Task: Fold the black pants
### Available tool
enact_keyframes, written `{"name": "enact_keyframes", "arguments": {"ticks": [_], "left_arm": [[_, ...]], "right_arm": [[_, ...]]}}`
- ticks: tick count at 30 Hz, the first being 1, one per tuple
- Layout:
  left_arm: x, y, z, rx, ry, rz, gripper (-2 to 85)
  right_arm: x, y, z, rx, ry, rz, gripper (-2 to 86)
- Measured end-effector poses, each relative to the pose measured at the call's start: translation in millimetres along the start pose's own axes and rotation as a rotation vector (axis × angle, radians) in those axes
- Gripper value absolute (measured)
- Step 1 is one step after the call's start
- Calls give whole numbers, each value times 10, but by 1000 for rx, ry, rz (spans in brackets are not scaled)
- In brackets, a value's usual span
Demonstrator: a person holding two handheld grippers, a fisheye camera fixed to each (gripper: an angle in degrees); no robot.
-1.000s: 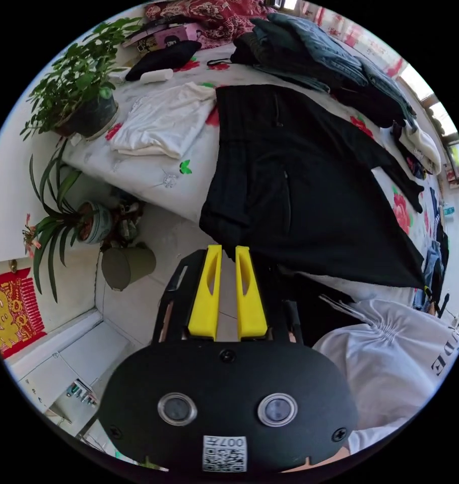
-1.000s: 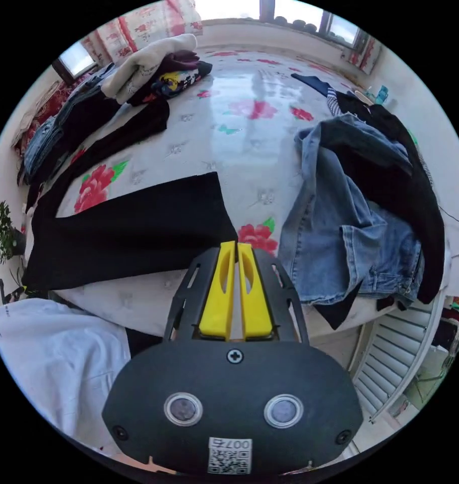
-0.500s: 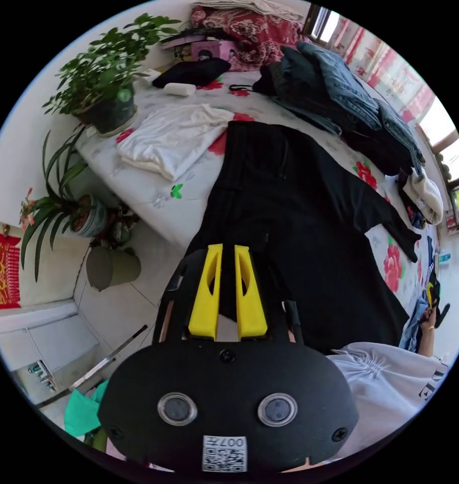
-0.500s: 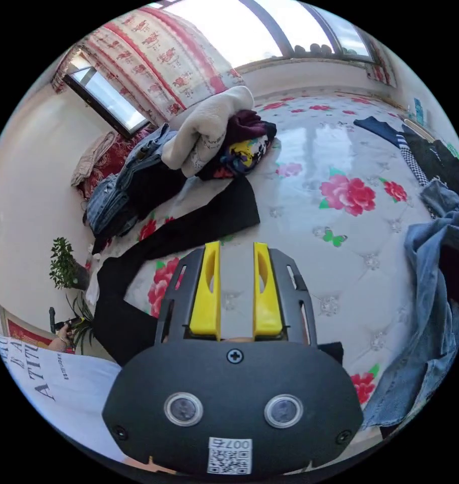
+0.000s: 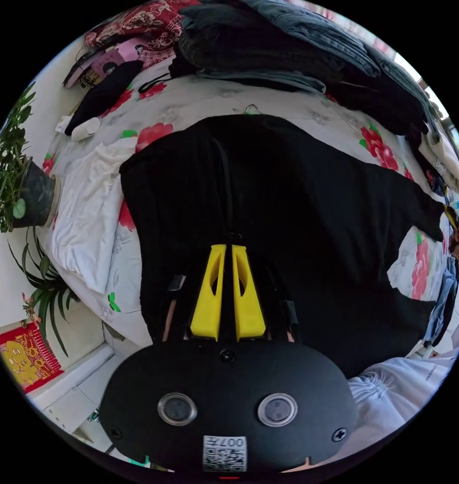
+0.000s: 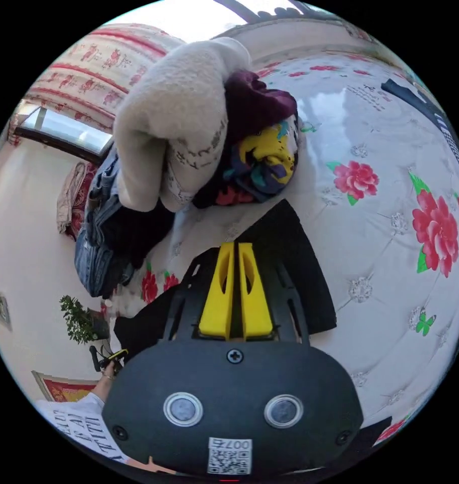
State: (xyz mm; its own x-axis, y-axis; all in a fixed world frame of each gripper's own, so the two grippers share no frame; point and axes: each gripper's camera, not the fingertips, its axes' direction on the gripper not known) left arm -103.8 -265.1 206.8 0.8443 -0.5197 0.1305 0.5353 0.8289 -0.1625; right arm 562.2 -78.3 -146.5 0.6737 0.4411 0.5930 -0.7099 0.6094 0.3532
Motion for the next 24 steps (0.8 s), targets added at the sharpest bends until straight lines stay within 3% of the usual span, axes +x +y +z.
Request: {"name": "enact_keyframes", "arguments": {"ticks": [2, 4, 8, 13, 15, 19, 24], "left_arm": [[-33, 64, 5, 13, 14, 10, -5], [-73, 125, 14, 15, 41, 5, -8], [-127, 215, 37, 25, 126, 19, -9], [-128, 232, -62, 64, 213, 71, -8], [-139, 218, -238, 109, 219, 91, -5], [-197, 98, -437, 176, 159, 116, 31], [-344, -439, -429, 182, 96, 95, 83]], "right_arm": [[-253, 167, -672, 156, -133, -170, 3], [-394, 459, -1180, 229, -133, -287, 1], [-77, 1157, -1687, 166, 86, -251, 4], [890, 1715, -1389, -26, 211, 96, 28], [1001, 1870, -1405, 10, 230, 143, 37], [818, 1843, -1320, 86, 244, 56, 56], [353, 1228, -642, -58, 339, -136, 81]]}}
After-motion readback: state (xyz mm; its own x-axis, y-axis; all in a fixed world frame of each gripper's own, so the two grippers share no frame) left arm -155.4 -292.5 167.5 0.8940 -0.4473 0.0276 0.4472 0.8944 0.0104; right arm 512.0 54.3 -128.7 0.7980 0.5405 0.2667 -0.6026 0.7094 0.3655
